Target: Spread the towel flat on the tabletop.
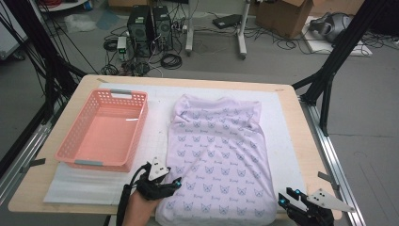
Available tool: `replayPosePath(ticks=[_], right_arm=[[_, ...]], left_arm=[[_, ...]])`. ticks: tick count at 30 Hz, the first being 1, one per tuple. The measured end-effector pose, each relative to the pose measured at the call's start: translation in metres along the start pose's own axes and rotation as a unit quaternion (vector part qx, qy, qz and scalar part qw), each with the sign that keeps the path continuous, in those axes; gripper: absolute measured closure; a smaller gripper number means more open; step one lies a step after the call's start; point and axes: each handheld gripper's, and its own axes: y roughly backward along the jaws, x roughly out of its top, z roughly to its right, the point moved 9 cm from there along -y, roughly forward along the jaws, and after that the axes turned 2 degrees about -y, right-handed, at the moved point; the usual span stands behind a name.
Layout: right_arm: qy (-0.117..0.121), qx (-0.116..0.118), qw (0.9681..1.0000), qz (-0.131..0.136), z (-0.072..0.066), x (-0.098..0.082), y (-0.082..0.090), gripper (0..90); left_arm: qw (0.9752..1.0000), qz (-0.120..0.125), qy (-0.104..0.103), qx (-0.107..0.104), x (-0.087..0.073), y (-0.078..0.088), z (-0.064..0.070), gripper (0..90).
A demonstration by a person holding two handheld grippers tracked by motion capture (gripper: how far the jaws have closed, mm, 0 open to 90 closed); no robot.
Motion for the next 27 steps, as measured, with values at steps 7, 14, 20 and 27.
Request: replayPosePath(ticks=[7, 14, 20, 27], right_arm=[[0.005, 0.002, 1.0, 0.0, -0.002, 0.001, -0.002, 58.3], [-0.001, 0.002, 1.0, -0.002, 0.0, 0.001, -0.006, 58.5], [0.0, 0.003, 1.0, -0.007, -0.003, 0.006, -0.017, 57.3], [0.03, 0.007, 0.9985, -0.045, -0.015, -0.005, -0.036, 59.3]], left_arm=[[0.9996, 0.001, 0.013, -0.025, -0.001, 0.004, -0.003, 87.9], [0.999, 0.024, 0.037, -0.009, -0.005, 0.025, -0.017, 88.2], [0.998, 0.018, 0.059, -0.015, -0.016, 0.027, -0.015, 56.8], [0.9968, 0.016, 0.059, -0.052, -0.024, 0.034, 0.001, 42.8]])
